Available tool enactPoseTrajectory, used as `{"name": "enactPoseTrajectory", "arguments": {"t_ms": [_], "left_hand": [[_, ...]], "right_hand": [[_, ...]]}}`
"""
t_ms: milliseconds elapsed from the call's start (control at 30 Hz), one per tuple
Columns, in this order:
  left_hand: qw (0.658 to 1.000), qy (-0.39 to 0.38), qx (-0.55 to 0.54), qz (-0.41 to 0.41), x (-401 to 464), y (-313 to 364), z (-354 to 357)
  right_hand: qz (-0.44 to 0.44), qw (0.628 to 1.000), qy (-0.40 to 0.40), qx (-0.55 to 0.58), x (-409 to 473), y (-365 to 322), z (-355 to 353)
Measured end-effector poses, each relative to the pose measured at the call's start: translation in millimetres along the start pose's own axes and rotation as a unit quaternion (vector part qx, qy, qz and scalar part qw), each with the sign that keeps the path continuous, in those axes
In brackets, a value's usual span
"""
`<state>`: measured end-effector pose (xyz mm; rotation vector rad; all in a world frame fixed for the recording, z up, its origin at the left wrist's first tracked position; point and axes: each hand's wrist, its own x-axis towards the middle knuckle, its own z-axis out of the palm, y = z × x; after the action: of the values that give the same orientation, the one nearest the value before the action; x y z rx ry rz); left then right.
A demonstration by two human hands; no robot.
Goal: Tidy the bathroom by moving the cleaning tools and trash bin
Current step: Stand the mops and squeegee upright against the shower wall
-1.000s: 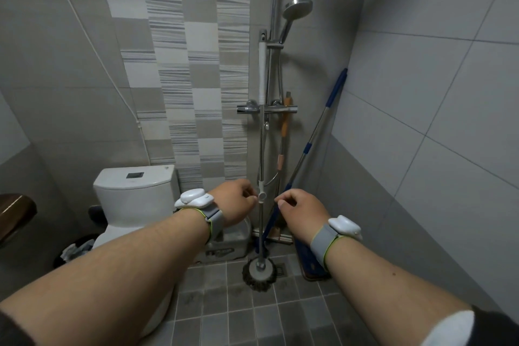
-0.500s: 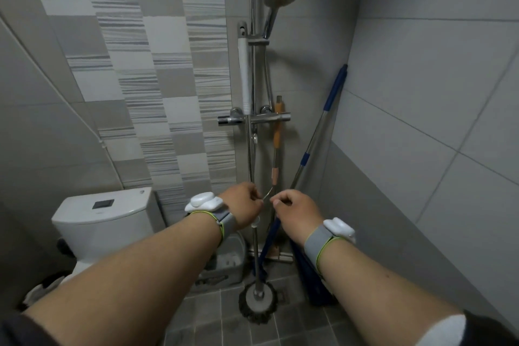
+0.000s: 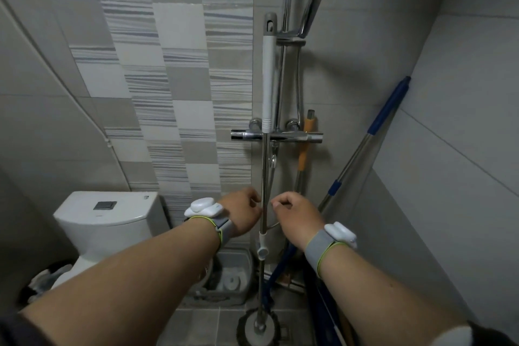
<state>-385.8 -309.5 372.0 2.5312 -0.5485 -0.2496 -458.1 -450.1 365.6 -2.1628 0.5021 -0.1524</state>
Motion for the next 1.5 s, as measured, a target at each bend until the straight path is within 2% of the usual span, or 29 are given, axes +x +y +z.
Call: {"name": "enactPoseTrajectory", "arguments": {"t_ms": [300, 567, 700, 833, 1033, 1133, 1267, 1400, 1500], "left_hand": [[0.999, -0.029, 0.013, 0.040, 136, -45, -8], [0.992, -0.110, 0.028, 0.061, 233, -73, -2], [0.991, -0.107, 0.026, 0.072, 238, -68, 4], [0.990, -0.116, 0.004, 0.076, 254, -72, 13], [0.988, -0.125, -0.035, 0.086, 273, -77, 25], [0.986, -0.128, -0.043, 0.094, 276, -83, 28], [0.982, -0.158, 0.003, 0.102, 274, -99, 42], [0.975, -0.203, 0.035, 0.082, 259, -113, 62], [0.973, -0.210, 0.060, 0.078, 252, -120, 67]], "right_hand": [[0.015, 0.999, 0.013, -0.028, 128, -28, 25], [0.047, 0.991, 0.121, -0.037, 218, -41, 59], [0.053, 0.987, 0.148, 0.001, 232, -44, 64], [0.082, 0.989, 0.121, 0.005, 254, -41, 76], [0.072, 0.995, 0.056, -0.038, 264, -25, 92], [0.069, 0.993, 0.010, -0.094, 263, -16, 101], [0.077, 0.983, -0.051, -0.160, 258, -9, 111], [0.037, 0.984, -0.051, -0.166, 247, -1, 126], [0.005, 0.991, -0.033, -0.132, 241, -3, 131]]}}
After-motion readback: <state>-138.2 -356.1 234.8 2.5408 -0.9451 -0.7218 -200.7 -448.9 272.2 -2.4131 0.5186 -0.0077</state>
